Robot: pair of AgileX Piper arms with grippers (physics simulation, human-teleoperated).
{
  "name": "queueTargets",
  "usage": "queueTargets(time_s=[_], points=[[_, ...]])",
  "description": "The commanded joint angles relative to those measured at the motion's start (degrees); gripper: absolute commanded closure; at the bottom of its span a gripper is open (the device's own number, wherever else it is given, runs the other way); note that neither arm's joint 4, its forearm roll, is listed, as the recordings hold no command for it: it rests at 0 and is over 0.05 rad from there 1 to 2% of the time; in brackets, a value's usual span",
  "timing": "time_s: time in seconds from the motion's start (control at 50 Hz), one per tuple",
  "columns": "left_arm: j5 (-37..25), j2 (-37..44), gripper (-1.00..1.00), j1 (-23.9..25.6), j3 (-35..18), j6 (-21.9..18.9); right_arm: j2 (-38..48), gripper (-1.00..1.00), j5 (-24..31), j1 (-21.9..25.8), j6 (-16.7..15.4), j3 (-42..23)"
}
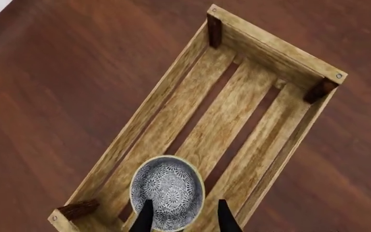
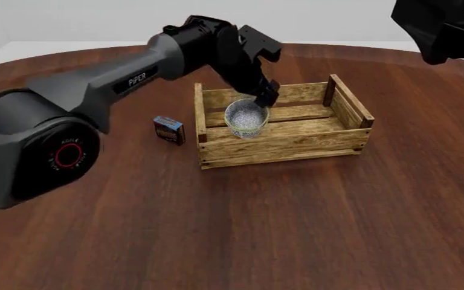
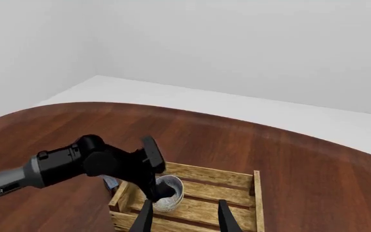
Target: Stack the right bowl on the left bowl and place them in the tray.
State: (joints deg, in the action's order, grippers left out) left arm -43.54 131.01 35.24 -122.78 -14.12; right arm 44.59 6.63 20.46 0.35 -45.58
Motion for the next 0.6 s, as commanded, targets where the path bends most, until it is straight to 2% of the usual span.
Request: queueTargets(time_s=[0.02,0.12,0.22,0.26,0.6], points=[[8.5,-12.5,-1.00,-2.0,15.8,1.8,0.0,-1.00,0.1,0.4,0.0,0.0],[14.2,-18.0,-1.00,-2.7,23.6,3.6,-0.7,-1.00,0.7,0.1,0.0,-0.1],[17.7,-21.9,-1.00,-2.2,28.6,5.7,-0.5,-1.00,0.5,0.0,0.0,-0.1],[20.5,-25.8,-1.00,-2.2,32.6,6.6,-0.3,-1.00,0.3,-0.1,0.0,-0.1],[31.0,-42.6,-1.00,-2.1,48.6,5.8,-3.2,-1.00,2.4,1.5,-0.4,0.1]])
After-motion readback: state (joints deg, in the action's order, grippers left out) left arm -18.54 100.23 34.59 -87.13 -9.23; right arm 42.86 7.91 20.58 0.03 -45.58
